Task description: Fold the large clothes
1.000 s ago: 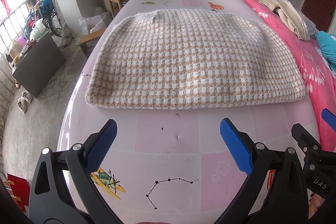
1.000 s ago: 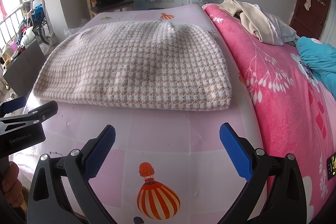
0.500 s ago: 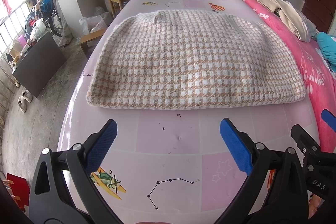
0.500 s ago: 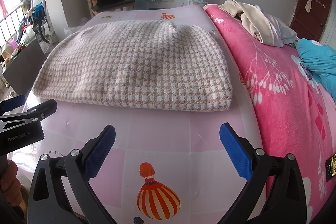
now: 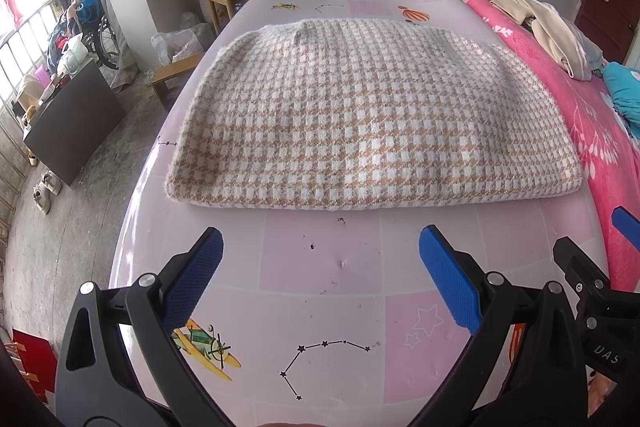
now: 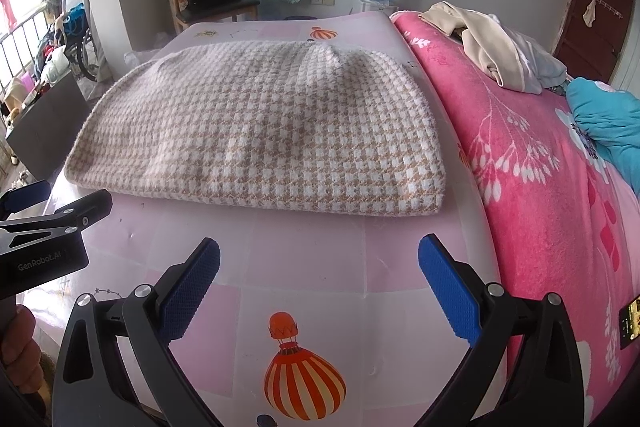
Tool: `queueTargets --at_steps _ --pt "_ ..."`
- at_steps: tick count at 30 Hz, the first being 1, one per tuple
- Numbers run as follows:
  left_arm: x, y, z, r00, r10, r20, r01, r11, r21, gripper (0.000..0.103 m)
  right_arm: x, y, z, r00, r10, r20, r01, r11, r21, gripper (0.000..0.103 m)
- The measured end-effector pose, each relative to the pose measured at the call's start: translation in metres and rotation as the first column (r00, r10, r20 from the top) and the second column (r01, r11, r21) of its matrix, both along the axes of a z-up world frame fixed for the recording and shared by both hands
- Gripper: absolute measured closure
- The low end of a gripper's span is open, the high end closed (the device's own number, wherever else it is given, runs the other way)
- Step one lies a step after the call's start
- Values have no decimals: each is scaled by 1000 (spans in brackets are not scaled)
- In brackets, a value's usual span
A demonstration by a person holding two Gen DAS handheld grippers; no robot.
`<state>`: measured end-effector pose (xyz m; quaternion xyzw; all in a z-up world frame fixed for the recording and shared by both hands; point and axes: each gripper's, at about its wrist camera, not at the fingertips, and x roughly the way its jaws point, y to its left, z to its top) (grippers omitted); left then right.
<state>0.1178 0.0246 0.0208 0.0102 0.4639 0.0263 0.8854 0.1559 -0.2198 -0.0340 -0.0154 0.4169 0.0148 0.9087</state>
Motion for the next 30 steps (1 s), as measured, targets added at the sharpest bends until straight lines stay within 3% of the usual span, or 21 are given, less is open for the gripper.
queueTargets --at_steps 30 --pt "1 1 -1 1000 2 2 -2 1000 -3 8 0 0 0 1000 -1 2 1 1000 0 6"
